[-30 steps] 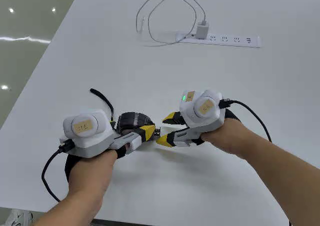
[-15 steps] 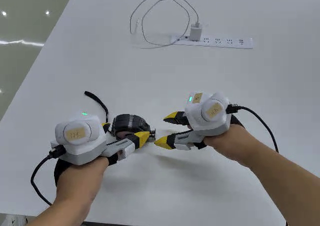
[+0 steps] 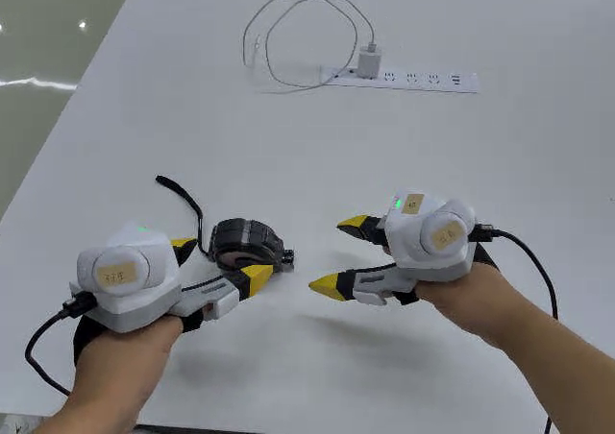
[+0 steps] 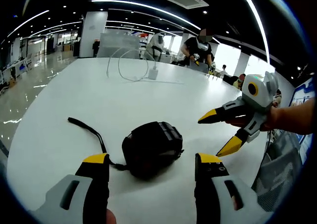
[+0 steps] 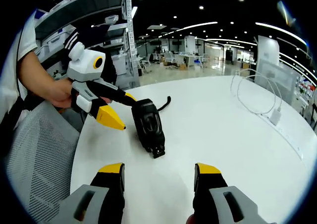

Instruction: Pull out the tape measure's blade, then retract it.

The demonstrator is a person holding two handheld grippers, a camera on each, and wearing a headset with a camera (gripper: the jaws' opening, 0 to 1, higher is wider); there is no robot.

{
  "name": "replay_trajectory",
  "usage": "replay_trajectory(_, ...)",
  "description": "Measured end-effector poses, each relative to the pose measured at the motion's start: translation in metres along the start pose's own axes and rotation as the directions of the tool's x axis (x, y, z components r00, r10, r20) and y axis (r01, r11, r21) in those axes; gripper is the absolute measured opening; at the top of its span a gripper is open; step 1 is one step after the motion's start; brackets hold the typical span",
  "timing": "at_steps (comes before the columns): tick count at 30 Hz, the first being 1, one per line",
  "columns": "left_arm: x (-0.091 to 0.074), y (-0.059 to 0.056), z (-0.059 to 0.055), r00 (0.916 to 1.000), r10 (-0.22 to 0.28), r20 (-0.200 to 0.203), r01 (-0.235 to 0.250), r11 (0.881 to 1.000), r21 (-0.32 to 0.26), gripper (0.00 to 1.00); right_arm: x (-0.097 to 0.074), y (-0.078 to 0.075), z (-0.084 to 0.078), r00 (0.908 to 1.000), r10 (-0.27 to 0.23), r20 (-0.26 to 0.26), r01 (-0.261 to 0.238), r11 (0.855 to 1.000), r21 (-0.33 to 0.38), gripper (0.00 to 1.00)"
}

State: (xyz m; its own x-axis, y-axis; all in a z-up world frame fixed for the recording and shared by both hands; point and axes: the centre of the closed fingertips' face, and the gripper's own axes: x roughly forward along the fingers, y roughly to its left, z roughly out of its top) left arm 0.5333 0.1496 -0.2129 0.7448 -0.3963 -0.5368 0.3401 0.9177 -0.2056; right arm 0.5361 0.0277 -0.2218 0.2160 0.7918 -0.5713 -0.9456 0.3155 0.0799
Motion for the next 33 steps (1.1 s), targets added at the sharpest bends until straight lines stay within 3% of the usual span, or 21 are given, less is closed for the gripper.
replay_trajectory(14,-0.023,-0.004,-0.005,0.9987,-0.05,-0.007,0.05,0.996,0.077,0.69,-0.033,0.004,-0.012,0.9977,-0.065,0.022,0.064,0.997,0.052,0.63)
replay_trajectory(25,-0.034,-0.002,-0.007,0.9972,-0.074,-0.008,0.075,0.992,0.106,0.73,-0.048,0.004,-0.019,0.9942,-0.103,0.029,0.101,0.992,0.075,0.68)
replay_trajectory(33,-0.04,-0.002,-0.012,0.9962,-0.085,-0.017,0.087,0.989,0.121,0.75,-0.064,0.009,-0.033,0.9919,-0.127,0.013,0.125,0.988,0.091,0.69)
